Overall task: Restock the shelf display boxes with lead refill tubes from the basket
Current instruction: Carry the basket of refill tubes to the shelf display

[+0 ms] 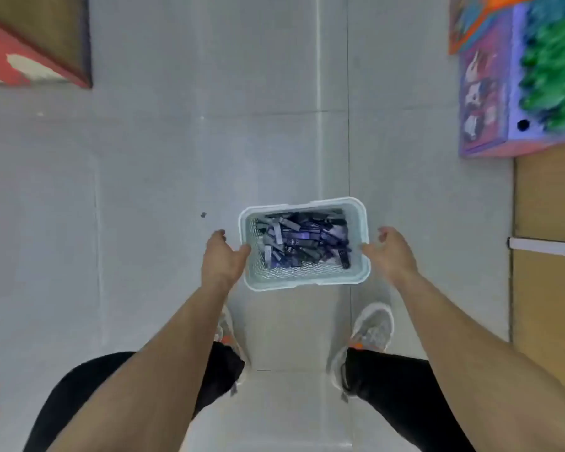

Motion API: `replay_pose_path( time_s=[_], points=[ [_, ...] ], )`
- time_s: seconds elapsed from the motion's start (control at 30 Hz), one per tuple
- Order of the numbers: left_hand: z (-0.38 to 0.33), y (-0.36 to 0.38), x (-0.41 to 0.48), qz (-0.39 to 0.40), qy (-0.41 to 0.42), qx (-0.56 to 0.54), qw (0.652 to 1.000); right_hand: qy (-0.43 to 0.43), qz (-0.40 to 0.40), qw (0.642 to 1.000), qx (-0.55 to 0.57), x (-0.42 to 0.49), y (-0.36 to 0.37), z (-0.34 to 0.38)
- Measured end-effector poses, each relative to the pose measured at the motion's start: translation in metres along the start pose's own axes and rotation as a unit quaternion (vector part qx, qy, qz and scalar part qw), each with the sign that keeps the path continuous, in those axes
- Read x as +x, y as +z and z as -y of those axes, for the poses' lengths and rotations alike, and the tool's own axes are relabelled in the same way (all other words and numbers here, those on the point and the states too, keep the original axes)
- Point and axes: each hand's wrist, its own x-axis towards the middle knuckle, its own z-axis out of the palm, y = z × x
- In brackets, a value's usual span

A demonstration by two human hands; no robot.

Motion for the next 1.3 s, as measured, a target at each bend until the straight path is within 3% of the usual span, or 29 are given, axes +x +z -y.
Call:
replay_pose_path(
  time_s=[0.17, 0.23, 0.5, 0.67, 1.0, 1.3],
  points=[
    [0.03, 0.062, 0.048, 0.035, -0.027, -0.006, 0.999, 0.0, -0.009, 0.999, 0.052, 0.052, 0.054, -0.024],
    [0.036, 0.076, 0.053, 0.012, -0.02, -0.017, 1.0, -0.007, -0.04, 0.997, 0.071, 0.06, 0.067, -0.03],
    [0.019, 0.047, 0.023, -0.012, -0.003, -0.047, 0.999, -0.015, -0.047, 0.996, 0.071, 0.027, 0.036, -0.009],
    [-0.035, -0.028, -0.066, -0.014, 0.023, -0.053, 0.998, -0.015, -0.057, 0.994, 0.093, -0.069, -0.04, 0.028],
    [-0.21, -0.213, -0.299, -0.054, 0.089, -0.044, 0.994, -0.063, -0.076, 0.99, 0.096, -0.284, -0.281, 0.134],
    [-0.339, -0.321, -0.35, -0.099, 0.144, -0.093, 0.98, -0.127, -0.099, 0.98, 0.114, -0.343, -0.411, 0.247]
  ],
)
